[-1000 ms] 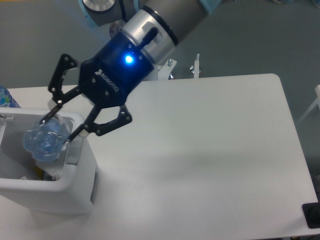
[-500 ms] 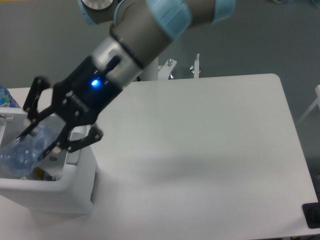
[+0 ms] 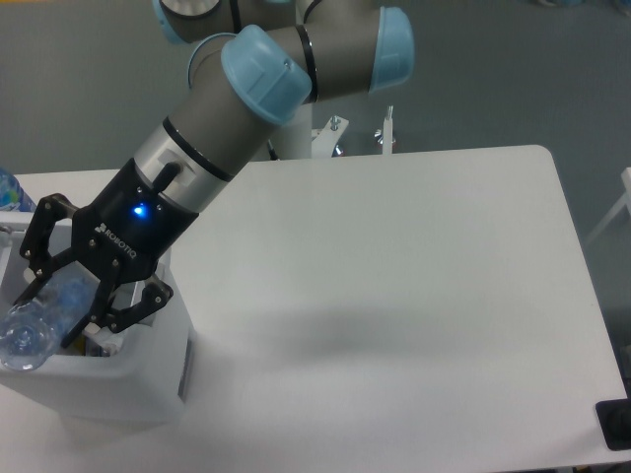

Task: Place the trash in the trash can

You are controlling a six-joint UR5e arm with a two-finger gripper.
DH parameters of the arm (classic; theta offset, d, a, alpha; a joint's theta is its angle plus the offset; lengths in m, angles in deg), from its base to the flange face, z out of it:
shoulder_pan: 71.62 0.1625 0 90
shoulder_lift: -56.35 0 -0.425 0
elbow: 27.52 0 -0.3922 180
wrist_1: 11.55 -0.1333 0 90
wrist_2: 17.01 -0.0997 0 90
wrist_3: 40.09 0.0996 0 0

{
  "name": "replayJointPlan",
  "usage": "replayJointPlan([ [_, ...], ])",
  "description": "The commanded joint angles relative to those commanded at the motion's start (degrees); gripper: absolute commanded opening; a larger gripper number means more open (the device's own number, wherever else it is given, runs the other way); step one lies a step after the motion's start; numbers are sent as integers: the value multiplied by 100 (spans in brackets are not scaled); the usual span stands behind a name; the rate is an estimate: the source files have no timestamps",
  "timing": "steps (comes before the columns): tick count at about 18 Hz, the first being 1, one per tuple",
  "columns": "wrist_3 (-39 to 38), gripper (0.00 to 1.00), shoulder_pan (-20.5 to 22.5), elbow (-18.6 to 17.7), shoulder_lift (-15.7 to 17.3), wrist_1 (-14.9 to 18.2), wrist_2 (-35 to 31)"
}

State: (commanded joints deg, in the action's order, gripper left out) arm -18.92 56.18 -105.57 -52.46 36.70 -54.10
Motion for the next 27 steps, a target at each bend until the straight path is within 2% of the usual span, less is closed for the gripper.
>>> replayJointPlan([
  [3, 115, 100, 79, 35, 18, 0, 0],
  [9, 658, 100, 895, 18, 114, 9, -201],
  [16, 2662, 100, 1502, -816, 123, 35, -2739],
  [20, 3453, 100, 1897, -1054, -140, 35, -3575],
  [23, 3832, 100, 2030, -985, -394, 53, -4217],
  [25, 4104, 100, 2022, -687, -771, 184, -4918],
  [27, 4272, 100, 1952, -502, -975, 368, -5491],
])
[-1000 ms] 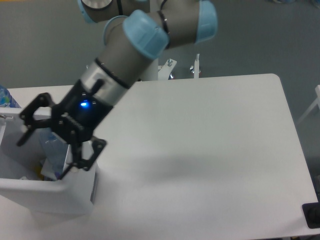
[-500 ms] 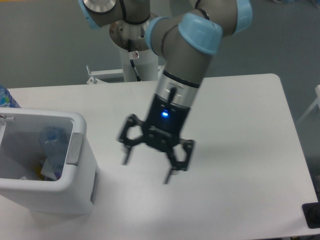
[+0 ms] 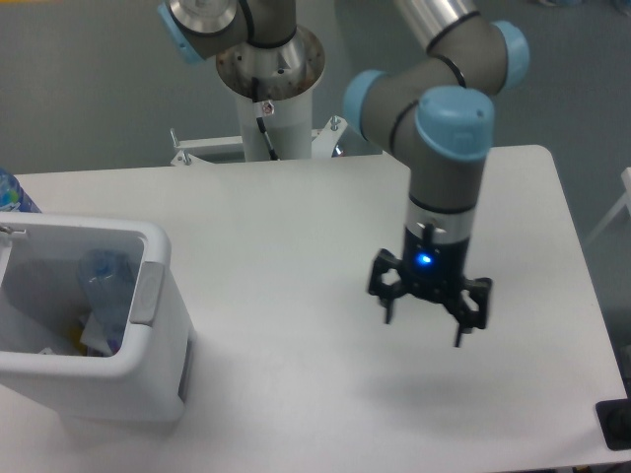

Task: Place the trash in the trash can

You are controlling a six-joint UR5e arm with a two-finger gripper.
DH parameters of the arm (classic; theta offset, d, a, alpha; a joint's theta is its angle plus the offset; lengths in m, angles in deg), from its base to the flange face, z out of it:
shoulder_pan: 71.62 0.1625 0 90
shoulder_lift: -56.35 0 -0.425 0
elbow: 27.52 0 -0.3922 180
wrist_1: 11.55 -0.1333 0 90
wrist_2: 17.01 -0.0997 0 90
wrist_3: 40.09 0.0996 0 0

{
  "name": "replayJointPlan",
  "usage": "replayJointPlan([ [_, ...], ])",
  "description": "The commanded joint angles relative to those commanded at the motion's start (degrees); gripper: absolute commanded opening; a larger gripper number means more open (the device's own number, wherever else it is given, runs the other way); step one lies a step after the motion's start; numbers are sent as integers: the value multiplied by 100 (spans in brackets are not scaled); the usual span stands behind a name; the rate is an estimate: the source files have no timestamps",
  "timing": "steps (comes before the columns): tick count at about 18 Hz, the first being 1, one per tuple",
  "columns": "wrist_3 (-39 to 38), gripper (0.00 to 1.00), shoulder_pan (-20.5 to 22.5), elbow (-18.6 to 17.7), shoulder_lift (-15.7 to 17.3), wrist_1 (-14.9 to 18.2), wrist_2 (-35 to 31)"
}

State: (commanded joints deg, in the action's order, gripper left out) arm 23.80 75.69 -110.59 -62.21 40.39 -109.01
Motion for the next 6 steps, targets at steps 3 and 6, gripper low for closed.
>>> replayJointPlan([
  [3, 176, 100, -62, 18, -45, 36, -90],
  [6, 291, 100, -62, -26, -36, 36, -90],
])
